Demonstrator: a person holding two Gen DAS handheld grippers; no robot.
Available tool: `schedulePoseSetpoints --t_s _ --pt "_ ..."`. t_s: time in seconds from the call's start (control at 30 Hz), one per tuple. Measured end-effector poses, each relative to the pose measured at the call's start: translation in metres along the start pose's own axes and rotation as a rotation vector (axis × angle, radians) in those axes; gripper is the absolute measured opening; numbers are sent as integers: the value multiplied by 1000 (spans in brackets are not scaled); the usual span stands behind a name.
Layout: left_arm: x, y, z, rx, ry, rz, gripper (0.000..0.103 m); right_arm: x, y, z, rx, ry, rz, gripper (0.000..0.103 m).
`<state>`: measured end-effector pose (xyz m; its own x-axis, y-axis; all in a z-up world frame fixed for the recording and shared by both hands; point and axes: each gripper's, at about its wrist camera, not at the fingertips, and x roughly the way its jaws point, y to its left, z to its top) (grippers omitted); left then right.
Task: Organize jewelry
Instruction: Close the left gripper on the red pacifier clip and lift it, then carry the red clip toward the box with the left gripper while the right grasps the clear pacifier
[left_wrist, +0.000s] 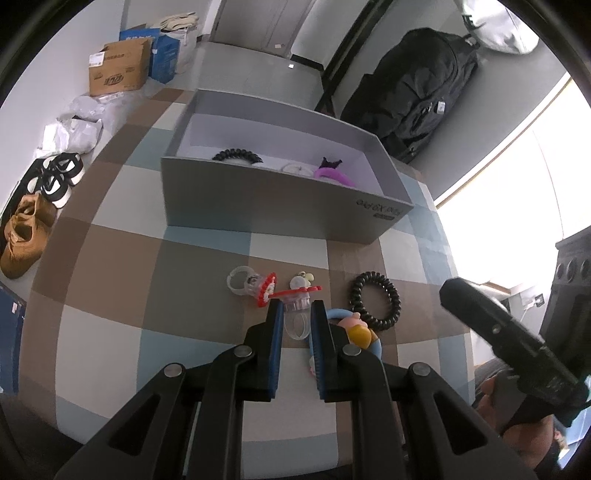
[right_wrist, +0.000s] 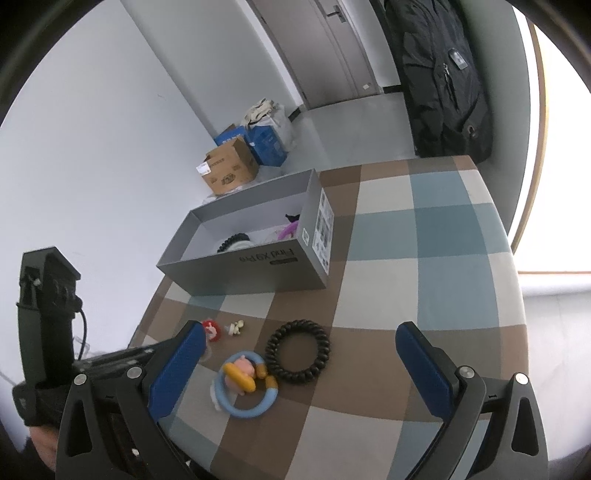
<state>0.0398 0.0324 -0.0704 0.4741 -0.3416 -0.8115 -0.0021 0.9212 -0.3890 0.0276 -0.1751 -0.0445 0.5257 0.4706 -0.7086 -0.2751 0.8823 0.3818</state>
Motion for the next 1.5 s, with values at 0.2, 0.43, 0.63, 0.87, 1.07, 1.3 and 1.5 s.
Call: schedulePoseSetpoints --t_s 0.2,0.43,0.63,0.87,1.07,1.3,1.5 --pt "-19 9 7 -57 -58 -68 10 0 3 -3 -14 9 -5 103" --pt "-50 27 20 -131 -177 -146 10 -4 21 0 -68 -3 30 103" --pt "-60 43 25 -175 -216 -177 10 6 48 3 -153 24 63 101" --pt "-67 56 24 -197 -223 -201 10 37 77 1 -245 119 78 82" --pt "-71 64 26 -220 -224 -233 10 68 103 -5 -354 193 53 73" --pt "-73 71 26 -242 -224 -250 10 89 121 -12 -468 228 -12 54" --pt "-73 77 27 -267 -218 -269 10 103 130 -17 -561 236 -94 31"
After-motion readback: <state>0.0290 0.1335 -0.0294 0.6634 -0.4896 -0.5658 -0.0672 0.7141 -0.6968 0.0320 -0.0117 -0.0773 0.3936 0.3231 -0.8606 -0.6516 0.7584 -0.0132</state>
